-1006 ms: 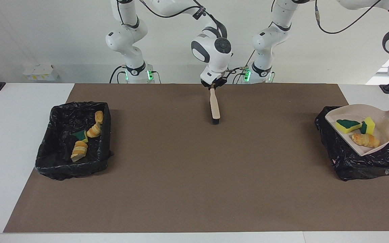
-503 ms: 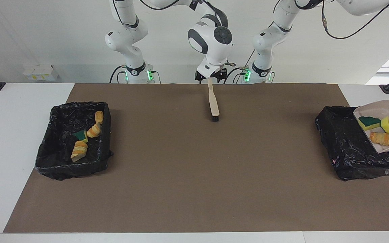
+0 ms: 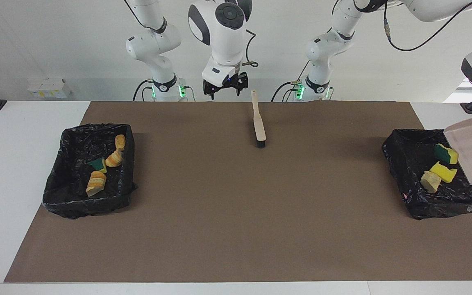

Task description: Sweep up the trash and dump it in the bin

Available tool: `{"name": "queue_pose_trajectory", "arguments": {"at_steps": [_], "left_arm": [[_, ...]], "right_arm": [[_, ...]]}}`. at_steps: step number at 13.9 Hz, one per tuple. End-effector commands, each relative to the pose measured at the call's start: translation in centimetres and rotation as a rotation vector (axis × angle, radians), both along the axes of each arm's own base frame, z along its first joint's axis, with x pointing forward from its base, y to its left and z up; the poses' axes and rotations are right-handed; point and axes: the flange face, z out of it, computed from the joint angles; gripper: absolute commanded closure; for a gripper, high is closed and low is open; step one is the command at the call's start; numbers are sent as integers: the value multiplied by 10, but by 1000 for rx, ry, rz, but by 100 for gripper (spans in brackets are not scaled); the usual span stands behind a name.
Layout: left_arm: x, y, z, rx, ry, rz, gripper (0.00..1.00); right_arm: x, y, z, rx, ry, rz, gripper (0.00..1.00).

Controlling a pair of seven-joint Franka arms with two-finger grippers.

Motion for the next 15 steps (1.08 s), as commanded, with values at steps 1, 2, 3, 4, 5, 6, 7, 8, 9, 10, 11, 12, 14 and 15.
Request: {"name": "queue_pose_trajectory", "arguments": {"at_steps": [1,2,3,4,5,6,7,8,9,10,11,12,14,15], "left_arm": [[-7,-7,40,53,-17,62,100],[-9,-12,49,42,-25,82,100],[-9,-25,55,38,-31,80,100],[-9,-38,57,15,-32,79,100],[-10,-49,51,-47,-19,115,100],[-9,-65,41,-139,-15,147,100],[-13,-76,35,-222,-31,195,100],[-14,-92,27,-290,-44,239,100],[-13,-111,19,-358,-59,277,100],[-17,-135,10,-443,-97,337,100],[-26,-164,-2,-498,-144,411,100],[-34,-194,-12,-513,-187,472,100],[-44,-240,-30,-561,-215,556,100],[-43,-265,-36,-602,-220,592,100]], "right_arm": [[30,-52,22,3,-40,56,0],[33,-64,29,-25,-70,69,0],[39,-79,31,-65,-93,78,0],[47,-103,39,-84,-116,72,0],[57,-134,46,-79,-130,58,0],[65,-158,46,-72,-125,63,0],[72,-183,48,-64,-124,65,0],[78,-203,54,-59,-133,67,0],[85,-220,56,-56,-136,61,0],[88,-241,57,-53,-135,40,0],[90,-257,58,-55,-137,8,0],[94,-271,57,-56,-150,-9,0],[104,-298,60,-53,-210,-56,0],[106,-310,61,-52,-222,-81,0]]}}
